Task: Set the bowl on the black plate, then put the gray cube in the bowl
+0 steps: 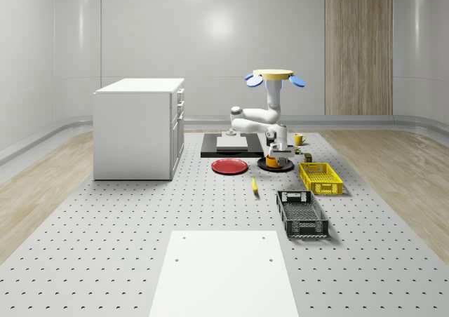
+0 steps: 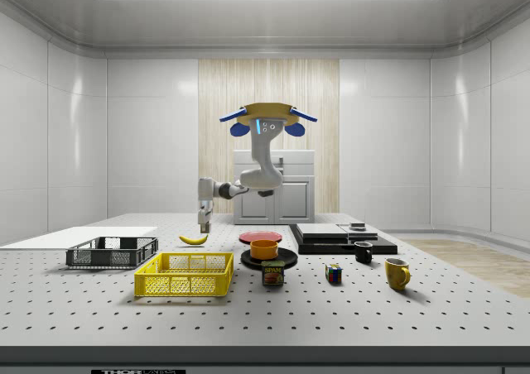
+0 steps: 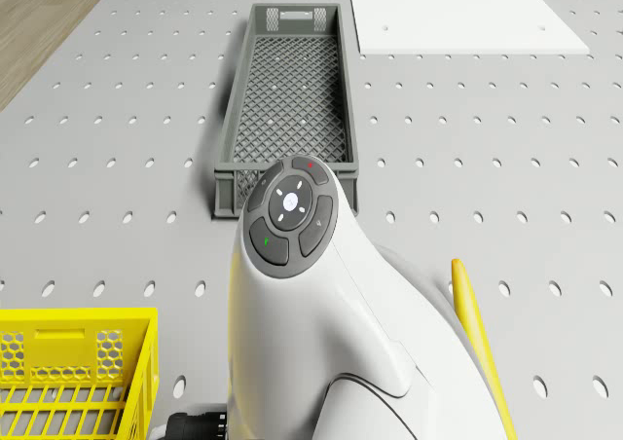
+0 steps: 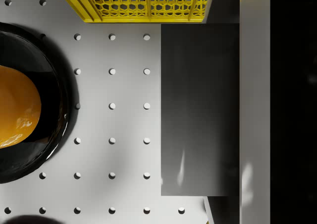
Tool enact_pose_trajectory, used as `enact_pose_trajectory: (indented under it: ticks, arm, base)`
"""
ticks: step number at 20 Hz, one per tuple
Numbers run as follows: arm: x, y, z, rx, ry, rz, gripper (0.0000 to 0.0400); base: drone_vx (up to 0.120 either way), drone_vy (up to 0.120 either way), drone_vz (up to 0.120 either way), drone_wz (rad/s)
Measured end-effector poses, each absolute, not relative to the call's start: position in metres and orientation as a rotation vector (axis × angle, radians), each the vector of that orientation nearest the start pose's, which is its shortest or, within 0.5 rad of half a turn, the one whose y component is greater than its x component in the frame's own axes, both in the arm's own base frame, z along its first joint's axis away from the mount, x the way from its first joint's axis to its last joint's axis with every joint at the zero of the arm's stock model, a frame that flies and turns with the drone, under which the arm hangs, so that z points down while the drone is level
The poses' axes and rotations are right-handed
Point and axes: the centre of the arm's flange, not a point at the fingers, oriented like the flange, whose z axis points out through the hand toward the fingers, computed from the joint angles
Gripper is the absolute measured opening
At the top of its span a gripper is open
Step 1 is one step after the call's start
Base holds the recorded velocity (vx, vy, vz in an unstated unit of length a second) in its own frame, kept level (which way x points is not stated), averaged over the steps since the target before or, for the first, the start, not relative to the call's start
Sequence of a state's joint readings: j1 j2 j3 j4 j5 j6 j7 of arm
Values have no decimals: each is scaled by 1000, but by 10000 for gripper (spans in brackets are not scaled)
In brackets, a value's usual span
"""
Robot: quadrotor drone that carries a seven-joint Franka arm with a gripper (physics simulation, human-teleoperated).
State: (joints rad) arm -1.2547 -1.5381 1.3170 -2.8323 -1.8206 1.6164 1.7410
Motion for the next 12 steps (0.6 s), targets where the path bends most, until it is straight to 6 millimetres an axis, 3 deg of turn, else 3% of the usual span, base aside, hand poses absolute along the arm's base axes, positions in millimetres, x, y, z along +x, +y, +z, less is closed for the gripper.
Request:
enact_pose_trajectory:
  ticks: [4,6,8,12]
  arm:
    - [315,-14,509,1,-2,786,250]
    - [315,-14,509,1,-2,786,250]
    - [315,-14,509,1,-2,786,250]
    - [315,-14,509,1,-2,786,250]
  base:
    - [0,0,110,0]
    - [0,-20,0,0]
    - [0,-120,0,0]
    - [-120,-40,0,0]
